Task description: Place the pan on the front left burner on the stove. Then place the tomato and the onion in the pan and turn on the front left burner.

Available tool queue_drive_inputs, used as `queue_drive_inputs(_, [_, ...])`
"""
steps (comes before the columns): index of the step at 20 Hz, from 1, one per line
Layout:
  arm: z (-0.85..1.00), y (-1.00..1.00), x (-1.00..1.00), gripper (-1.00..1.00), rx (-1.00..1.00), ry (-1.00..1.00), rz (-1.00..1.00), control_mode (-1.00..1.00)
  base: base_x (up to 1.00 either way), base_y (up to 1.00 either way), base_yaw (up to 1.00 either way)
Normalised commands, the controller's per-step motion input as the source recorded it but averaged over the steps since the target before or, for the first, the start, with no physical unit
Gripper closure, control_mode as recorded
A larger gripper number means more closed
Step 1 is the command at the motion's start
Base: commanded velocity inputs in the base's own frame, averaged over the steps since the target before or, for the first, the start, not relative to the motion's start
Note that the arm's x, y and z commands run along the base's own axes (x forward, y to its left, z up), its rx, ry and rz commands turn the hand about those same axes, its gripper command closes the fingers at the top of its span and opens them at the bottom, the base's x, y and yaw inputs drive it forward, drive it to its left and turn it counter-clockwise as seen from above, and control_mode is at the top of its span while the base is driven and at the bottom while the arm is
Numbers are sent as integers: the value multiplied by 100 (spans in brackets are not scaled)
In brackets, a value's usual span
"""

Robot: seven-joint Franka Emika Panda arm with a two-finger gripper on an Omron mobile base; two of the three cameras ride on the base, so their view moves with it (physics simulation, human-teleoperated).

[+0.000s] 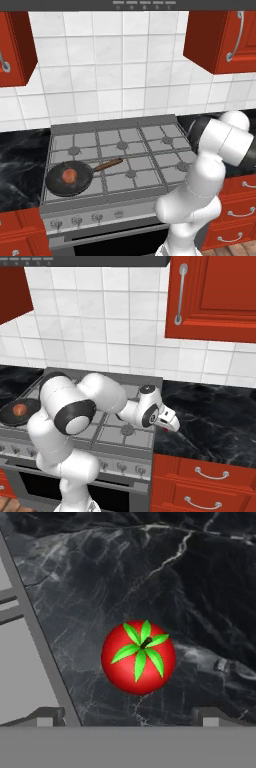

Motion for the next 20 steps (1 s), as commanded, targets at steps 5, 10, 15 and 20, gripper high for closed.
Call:
queue_drive_inputs(5, [-15,-1,28,-100,0,1,0,-100,0,0,0])
queue_drive_inputs(10, [-23,-20,21,-100,0,3,0,-100,0,0,0])
queue_drive_inputs(15, [-20,-21,18,-100,0,2,0,-100,0,0,0])
queue_drive_inputs(20, [-15,-1,8,100,0,1,0,-100,0,0,0])
